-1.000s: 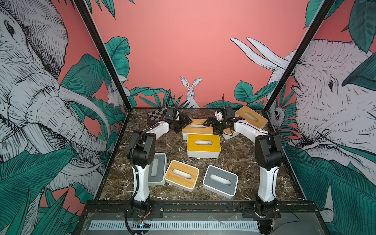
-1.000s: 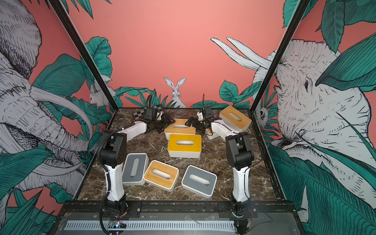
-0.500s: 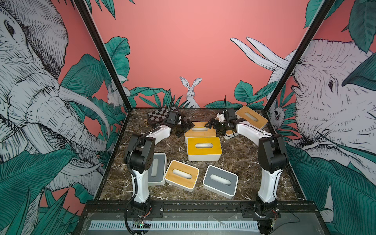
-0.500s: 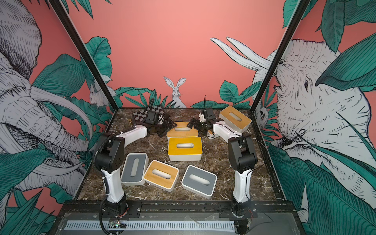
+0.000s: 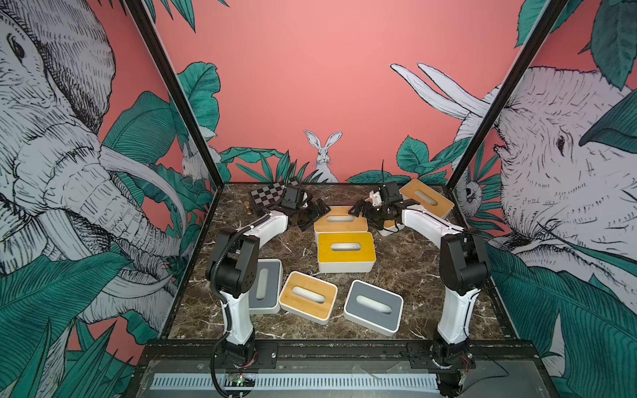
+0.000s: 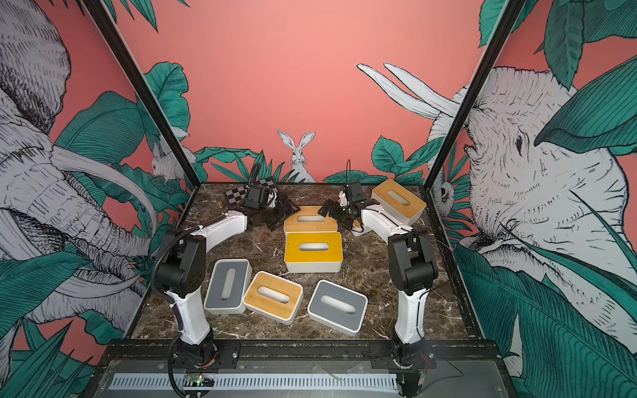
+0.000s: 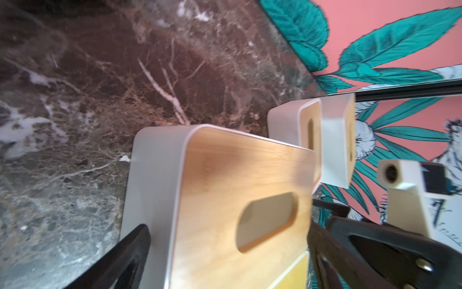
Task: Stack the tissue boxes
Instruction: Adjust the tissue box at the center of the board.
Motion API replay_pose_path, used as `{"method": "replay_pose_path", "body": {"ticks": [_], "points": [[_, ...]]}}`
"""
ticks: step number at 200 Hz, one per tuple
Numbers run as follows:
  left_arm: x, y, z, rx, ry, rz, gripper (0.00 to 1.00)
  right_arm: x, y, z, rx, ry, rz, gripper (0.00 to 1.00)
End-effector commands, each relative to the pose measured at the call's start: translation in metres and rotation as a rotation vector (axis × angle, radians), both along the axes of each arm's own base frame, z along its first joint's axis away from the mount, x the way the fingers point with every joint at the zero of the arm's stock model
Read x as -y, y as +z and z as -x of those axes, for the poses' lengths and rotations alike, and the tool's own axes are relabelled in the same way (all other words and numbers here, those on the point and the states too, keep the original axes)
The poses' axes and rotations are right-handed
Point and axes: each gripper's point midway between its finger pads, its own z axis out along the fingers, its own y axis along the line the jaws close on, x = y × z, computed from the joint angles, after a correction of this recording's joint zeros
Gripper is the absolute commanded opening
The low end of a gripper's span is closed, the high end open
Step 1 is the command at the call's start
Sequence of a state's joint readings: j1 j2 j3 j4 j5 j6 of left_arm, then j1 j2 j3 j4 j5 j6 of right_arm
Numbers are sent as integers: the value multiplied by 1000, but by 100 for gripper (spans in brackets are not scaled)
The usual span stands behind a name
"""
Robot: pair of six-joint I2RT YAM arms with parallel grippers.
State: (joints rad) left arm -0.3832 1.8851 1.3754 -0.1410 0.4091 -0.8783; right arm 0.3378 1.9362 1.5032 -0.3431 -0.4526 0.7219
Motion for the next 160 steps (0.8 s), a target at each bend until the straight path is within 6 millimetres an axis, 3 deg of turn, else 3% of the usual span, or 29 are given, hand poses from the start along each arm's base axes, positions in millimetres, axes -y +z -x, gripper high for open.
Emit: {"method": "replay_pose_path", "body": {"ticks": [1,52,95,130,152,155,160], "points": [[-12,40,7,64,0,2,100,12,37,-6,85,-28,13,99],[-45,67,27,108,16,-20,99,28,51,2,106,-47,49,99],[-74,84,69,132,-12,-124,100,46,68,22,133,-46,119,99],[-90,80,106,79,-12,-173,100,61,66,48,113,-37,187,99],[-98,72,124,52,20,-205,100,74,46,67,51,-33,253,99],[-99,71,125,47,25,-211,100,75,54,71,68,-35,251,99],[-100,69,129,40,29,-222,100,76,53,76,59,-27,256,99]]}}
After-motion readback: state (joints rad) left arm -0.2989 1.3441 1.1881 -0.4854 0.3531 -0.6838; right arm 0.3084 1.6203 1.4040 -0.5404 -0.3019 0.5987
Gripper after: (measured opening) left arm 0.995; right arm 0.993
